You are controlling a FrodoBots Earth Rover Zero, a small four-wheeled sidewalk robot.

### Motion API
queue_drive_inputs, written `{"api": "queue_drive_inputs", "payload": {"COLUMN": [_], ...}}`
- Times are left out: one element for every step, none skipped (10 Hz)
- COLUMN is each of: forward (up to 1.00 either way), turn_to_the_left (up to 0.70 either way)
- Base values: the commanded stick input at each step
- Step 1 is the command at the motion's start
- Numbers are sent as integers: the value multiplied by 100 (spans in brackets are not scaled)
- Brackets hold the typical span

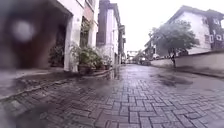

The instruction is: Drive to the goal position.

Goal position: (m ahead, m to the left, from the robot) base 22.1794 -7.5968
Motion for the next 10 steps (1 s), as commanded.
{"api": "queue_drive_inputs", "payload": {"forward": [70, 70, 70, 70, 70, 70, 70, 70, 70, 70], "turn_to_the_left": [0, 0, 0, -10, -23, -34, -35, -35, -35, -35]}}
